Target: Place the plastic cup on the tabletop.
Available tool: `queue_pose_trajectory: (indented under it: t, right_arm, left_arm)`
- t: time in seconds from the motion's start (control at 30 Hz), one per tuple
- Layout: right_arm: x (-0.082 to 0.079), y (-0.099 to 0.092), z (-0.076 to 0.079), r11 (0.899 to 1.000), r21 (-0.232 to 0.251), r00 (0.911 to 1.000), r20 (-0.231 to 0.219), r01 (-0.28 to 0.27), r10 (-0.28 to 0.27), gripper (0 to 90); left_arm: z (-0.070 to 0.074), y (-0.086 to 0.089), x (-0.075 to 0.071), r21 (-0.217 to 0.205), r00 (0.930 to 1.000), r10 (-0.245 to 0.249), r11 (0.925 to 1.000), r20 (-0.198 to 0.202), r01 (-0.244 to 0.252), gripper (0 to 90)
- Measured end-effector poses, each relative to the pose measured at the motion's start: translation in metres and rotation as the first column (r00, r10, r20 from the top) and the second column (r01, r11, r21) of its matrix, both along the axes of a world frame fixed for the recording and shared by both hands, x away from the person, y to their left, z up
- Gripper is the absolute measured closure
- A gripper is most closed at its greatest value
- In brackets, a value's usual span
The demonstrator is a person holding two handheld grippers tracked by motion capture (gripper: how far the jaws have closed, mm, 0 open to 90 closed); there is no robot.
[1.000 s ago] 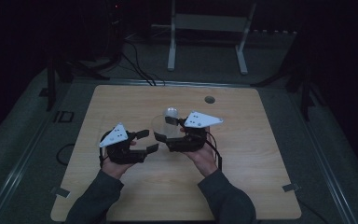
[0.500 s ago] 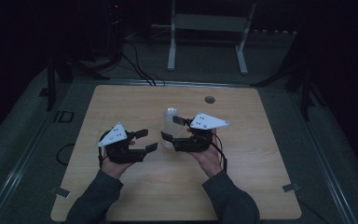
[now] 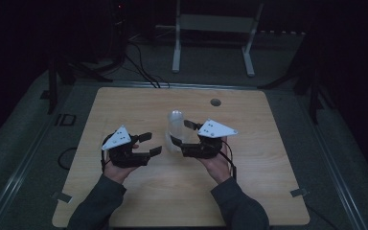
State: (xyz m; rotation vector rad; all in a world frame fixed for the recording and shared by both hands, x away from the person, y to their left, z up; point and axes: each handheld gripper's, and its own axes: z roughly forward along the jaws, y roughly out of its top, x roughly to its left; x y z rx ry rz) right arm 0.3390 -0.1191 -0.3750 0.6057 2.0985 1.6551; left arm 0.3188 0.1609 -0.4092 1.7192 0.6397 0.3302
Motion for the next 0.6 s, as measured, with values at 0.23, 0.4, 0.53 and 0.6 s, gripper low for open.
queue_pose_trajectory:
  t: [0.23,0.4,0.53,0.6]
  right_arm:
    - [-0.002,-0.003,-0.004,0.999,-0.019,0.9992,0.018,0.037,-0.036,28.1]
    - [-0.001,-0.008,-0.007,0.998,-0.030,0.9987,0.018,0.049,-0.049,28.0]
    - [-0.001,-0.012,-0.010,0.998,-0.031,0.9981,0.013,0.061,-0.060,28.1]
    - [0.000,-0.013,-0.011,0.998,-0.029,0.9979,0.013,0.064,-0.063,28.1]
  left_arm:
    - [0.000,0.000,0.000,0.005,1.0000,-0.001,1.0000,0.000,0.001,31.7]
    - [0.000,0.000,0.000,0.003,1.0000,0.000,1.0000,0.001,0.000,31.7]
    - [0.000,0.000,0.000,0.004,1.0000,0.001,1.0000,0.001,-0.001,31.8]
    - [0.000,0.000,0.000,0.004,1.0000,0.002,1.0000,0.002,-0.002,31.7]
